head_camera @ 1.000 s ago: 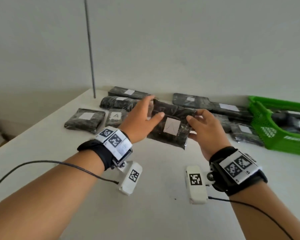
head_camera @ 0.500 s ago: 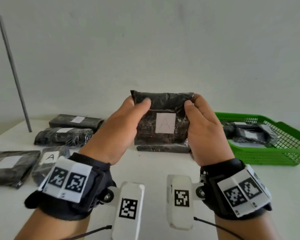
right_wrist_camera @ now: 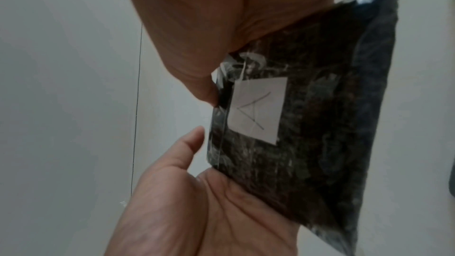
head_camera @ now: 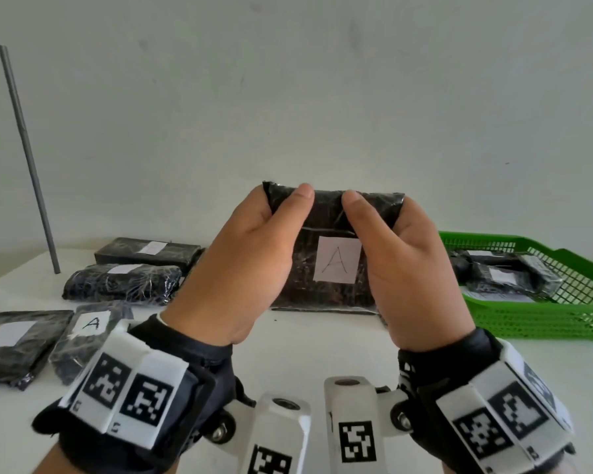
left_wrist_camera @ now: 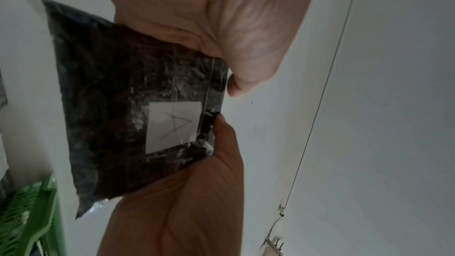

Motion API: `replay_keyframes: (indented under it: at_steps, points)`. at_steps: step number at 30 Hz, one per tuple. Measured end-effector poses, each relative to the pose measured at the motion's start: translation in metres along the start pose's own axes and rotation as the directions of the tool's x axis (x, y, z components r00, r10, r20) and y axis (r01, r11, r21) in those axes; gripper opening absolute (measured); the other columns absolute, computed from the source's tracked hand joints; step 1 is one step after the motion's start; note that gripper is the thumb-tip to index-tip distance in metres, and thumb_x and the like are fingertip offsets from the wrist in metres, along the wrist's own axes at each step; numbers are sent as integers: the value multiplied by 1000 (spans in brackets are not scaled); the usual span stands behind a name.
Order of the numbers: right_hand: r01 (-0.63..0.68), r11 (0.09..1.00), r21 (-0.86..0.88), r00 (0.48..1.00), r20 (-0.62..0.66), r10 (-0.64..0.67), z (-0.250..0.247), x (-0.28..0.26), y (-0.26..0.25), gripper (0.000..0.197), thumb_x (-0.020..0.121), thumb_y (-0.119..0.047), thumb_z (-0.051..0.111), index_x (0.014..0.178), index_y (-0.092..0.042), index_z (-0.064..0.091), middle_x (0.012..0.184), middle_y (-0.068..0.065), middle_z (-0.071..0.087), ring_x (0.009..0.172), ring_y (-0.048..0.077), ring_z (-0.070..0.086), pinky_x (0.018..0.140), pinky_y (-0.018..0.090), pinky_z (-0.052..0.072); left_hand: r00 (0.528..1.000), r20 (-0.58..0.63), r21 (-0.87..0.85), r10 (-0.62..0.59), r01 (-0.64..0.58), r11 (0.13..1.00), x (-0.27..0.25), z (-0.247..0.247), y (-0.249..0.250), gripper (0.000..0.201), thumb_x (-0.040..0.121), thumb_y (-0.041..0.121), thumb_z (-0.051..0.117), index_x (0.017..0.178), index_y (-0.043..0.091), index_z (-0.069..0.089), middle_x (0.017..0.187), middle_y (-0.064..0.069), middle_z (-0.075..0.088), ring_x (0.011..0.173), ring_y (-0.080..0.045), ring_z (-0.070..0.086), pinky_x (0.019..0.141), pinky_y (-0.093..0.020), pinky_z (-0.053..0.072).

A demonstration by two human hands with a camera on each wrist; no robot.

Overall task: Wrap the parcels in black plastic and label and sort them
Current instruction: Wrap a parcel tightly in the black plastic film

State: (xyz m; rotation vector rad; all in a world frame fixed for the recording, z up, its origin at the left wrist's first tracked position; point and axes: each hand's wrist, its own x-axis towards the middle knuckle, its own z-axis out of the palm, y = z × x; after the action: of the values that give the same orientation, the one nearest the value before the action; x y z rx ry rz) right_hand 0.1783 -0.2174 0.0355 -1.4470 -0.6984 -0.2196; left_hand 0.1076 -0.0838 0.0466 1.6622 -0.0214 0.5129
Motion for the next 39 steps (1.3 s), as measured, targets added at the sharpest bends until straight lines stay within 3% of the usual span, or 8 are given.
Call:
replay_keyframes:
  at_steps: [11,16,21,24,27,31,35,39]
  points:
    - [65,998,21,996,56,-66,-2,-8,-19,47,101,-40,66,105,7,65,96,29,71,89,48,71,77,65,58,980,-52,126,190,-182,975,-12,-4,18,44,96,57,54,104,16,64,100,-24,70,95,-43,70,80,-64,59]
    - [52,996,-77,998,46,-49,-5,-7,-19,34,103,-46,62,94,-13,66,75,-13,73,71,6,69,66,31,56,984,-36,103,173,-168,980,-7,-10,14,48,102,44,52,105,-3,52,82,-26,50,77,-39,55,68,-31,50]
    - [54,996,-73,998,19,-53,-14,-5,-18,36,109,-39,49,99,-8,63,102,16,72,89,20,70,86,39,56,962,-73,297,263,-230,927,-3,-9,8,16,106,46,35,99,56,45,106,26,56,108,5,57,99,-12,44]
    - [46,998,32,999,-14,-46,-14,-5,-15,48,105,-39,47,107,6,63,110,33,69,99,44,69,91,57,59,948,-45,320,315,-285,904,2,-11,5,21,103,40,32,107,58,42,124,19,57,131,-8,55,114,-35,43]
    - [47,997,55,999,-21,-46,-10,-5,-15,45,113,-34,46,106,6,66,102,19,76,91,33,73,76,39,62,955,-41,374,295,-259,891,1,-13,2,18,112,35,32,118,49,42,112,30,51,112,10,52,104,-7,36]
    - [84,994,67,995,-58,-80,-6,-6,-12,46,113,-36,45,102,4,66,100,26,73,93,42,69,81,55,60,958,-42,307,282,-257,916,0,-14,1,46,101,50,33,132,29,60,130,7,63,125,-12,58,112,-37,44]
    - [26,999,47,1000,-11,-25,-3,-7,-12,56,102,-52,58,107,3,64,101,27,73,93,46,71,81,65,59,962,-36,233,269,-254,939,-7,-10,7,37,112,29,34,96,-1,49,75,-7,39,66,-18,45,62,-14,39]
    - [77,997,-9,996,-49,-77,-5,-6,-11,52,96,-52,70,99,-1,65,88,20,73,81,41,72,72,60,61,976,7,203,220,-216,955,-11,-2,11,46,106,44,45,105,-1,53,92,-28,56,86,-39,61,74,-49,51]
